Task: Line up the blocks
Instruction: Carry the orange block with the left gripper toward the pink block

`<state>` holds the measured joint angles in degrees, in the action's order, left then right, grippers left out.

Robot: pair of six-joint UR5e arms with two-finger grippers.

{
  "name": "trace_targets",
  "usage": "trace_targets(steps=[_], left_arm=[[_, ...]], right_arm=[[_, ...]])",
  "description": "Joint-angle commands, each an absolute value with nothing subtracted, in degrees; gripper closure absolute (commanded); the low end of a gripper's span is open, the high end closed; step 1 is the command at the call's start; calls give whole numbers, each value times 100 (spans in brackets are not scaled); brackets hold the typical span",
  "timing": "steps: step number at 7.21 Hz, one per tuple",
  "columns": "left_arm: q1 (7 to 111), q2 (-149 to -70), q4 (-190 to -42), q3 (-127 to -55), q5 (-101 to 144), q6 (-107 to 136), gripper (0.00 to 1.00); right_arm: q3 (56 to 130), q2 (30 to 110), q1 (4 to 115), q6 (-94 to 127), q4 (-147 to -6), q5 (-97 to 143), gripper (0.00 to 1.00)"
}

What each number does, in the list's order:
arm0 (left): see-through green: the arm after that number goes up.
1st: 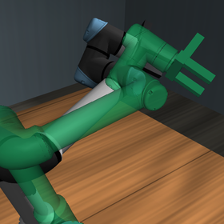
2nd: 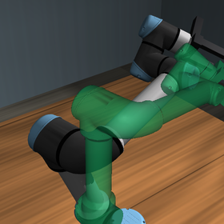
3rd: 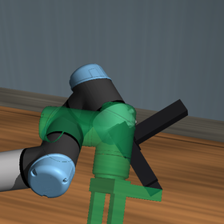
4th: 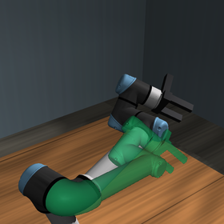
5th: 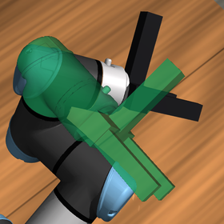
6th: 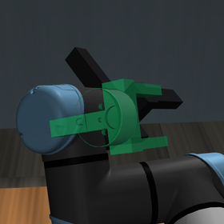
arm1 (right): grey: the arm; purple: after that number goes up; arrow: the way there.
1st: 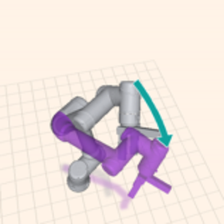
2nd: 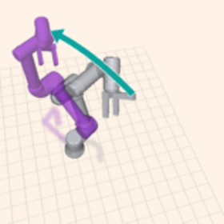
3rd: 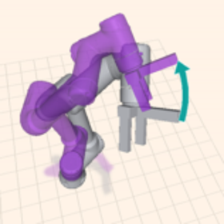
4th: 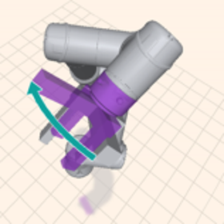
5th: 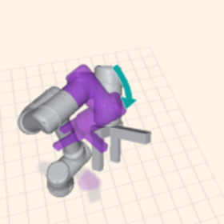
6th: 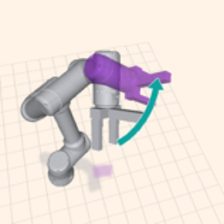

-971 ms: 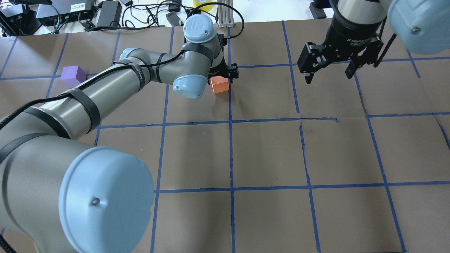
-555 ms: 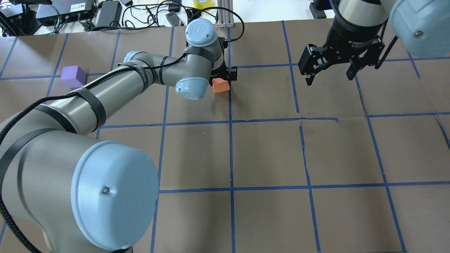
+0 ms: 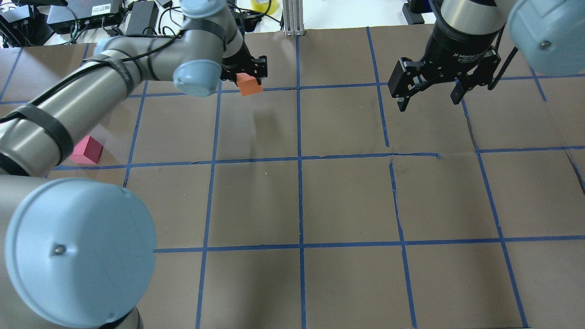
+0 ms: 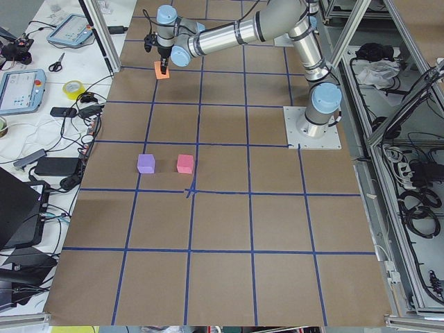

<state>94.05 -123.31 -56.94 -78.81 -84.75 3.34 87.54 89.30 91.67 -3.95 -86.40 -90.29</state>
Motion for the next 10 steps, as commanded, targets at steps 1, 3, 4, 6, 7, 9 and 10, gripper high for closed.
trace_targets(steps=[1,3,4,6,7,9,10], left_arm=[[8319,-11840,-6371,-7927,-8454,-741,100],[7571,-11734,-6582,-7963,-8701,-2092,100],[7132,-11751,-6592,-7972,-8701,-2701,100],[6410,-12005,-6522,-7972,-8666,-3775,100],[6294,-12102,-6513,-7954,-8692,-4188,100],[6004,-12400,-6189,-7972,-8657,-4491,100],[5925,-12488,-6188,-7989,-8649,-4578,100]], right_arm=[[8754,8930,9167,-456,-8631,-9026,0],[8763,8921,9167,-501,-8631,-9035,0],[8763,8921,9167,-510,-8640,-9026,0],[8763,8903,9167,-649,-8640,-9026,0],[8763,8903,9167,-703,-8657,-9026,0],[8763,8912,9167,-712,-8675,-9052,0],[8763,8895,9167,-703,-8675,-9018,0]])
